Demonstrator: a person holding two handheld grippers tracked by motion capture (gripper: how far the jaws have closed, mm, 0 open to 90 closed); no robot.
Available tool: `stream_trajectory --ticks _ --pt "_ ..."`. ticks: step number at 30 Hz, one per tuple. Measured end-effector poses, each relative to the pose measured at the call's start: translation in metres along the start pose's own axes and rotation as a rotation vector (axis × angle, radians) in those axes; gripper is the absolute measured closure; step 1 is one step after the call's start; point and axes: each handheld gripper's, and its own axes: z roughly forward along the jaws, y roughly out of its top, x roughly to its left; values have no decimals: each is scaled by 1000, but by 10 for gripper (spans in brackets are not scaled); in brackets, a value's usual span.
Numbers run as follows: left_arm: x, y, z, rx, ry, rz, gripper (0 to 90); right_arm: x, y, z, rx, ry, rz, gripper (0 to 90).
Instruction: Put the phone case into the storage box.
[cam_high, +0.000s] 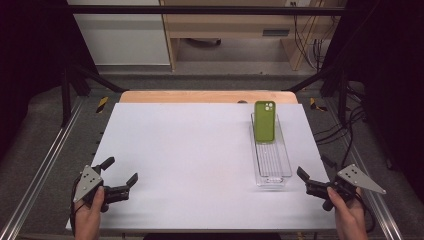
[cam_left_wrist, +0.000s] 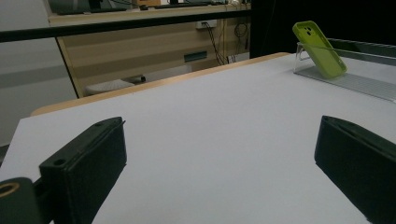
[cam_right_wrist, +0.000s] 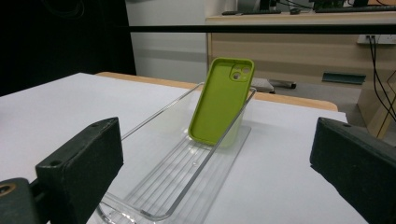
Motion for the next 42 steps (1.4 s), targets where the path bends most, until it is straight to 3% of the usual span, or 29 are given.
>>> stream_trajectory --ticks 19,42 --pt "-1 0 0 -4 -1 0 18 6 -15 -6 -1 27 5 28" --pt "-4 -2 -2 -24 -11 -14 17 18 -30 1 -11 86 -18 26"
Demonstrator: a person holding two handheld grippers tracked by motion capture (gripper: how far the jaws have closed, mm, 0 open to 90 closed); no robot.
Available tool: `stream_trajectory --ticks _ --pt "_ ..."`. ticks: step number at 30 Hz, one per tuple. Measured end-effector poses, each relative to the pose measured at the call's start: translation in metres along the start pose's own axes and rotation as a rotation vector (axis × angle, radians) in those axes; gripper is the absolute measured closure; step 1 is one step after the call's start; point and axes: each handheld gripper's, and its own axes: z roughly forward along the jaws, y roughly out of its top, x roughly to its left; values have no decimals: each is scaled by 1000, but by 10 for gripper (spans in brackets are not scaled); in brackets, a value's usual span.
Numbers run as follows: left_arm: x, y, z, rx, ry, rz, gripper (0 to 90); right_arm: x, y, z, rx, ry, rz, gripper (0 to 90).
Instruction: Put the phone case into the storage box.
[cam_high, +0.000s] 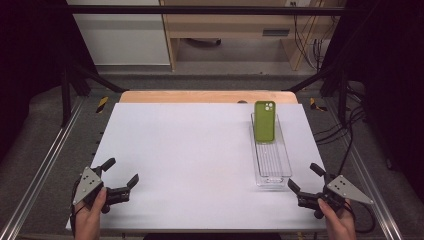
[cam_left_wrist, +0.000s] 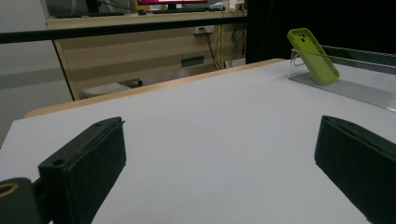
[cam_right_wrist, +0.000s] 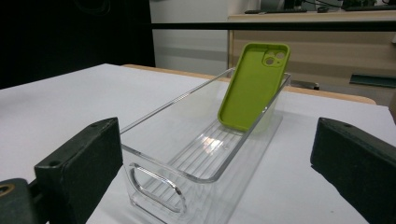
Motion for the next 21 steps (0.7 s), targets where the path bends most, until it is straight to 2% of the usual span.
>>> stream_trajectory --ticks 11,21 --pt "0 0 1 -3 -8 3 17 8 -4 9 -8 40 -27 24" --pt "2 1 -1 -33 -26 -10 16 15 -3 21 -23 70 -44 21"
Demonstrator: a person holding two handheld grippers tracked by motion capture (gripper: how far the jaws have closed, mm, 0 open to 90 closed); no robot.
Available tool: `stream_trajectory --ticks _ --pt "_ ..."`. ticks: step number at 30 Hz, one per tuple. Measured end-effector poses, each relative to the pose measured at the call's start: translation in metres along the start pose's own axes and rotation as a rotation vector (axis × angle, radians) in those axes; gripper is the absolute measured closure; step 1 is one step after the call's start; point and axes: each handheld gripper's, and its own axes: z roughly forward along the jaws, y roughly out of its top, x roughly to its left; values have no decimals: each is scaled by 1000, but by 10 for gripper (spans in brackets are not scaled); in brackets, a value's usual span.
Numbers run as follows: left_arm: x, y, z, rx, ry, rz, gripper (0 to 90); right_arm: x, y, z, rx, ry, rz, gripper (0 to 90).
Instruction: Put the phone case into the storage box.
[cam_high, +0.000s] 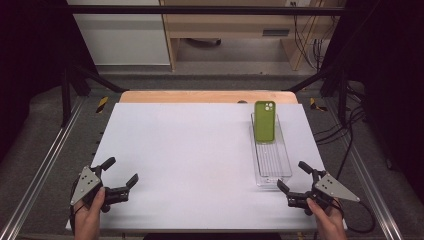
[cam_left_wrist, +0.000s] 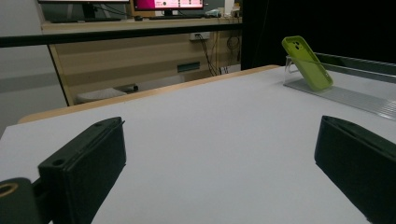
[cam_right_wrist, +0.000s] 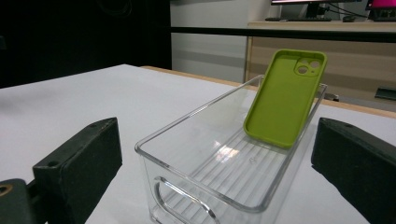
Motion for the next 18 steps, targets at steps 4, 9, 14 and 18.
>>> stream_trajectory --ticks 4,9,14,18 --pt "0 1 0 -18 -14 -4 14 2 1 6 -6 12 -4 21" --pt "0 2 -1 -45 -30 -13 14 3 5 11 -21 14 -11 21" --pt "-1 3 -2 -46 -43 -1 14 5 10 16 -17 15 -16 26" --pt "-2 3 -1 -39 -39 4 11 4 12 19 -14 2 4 29"
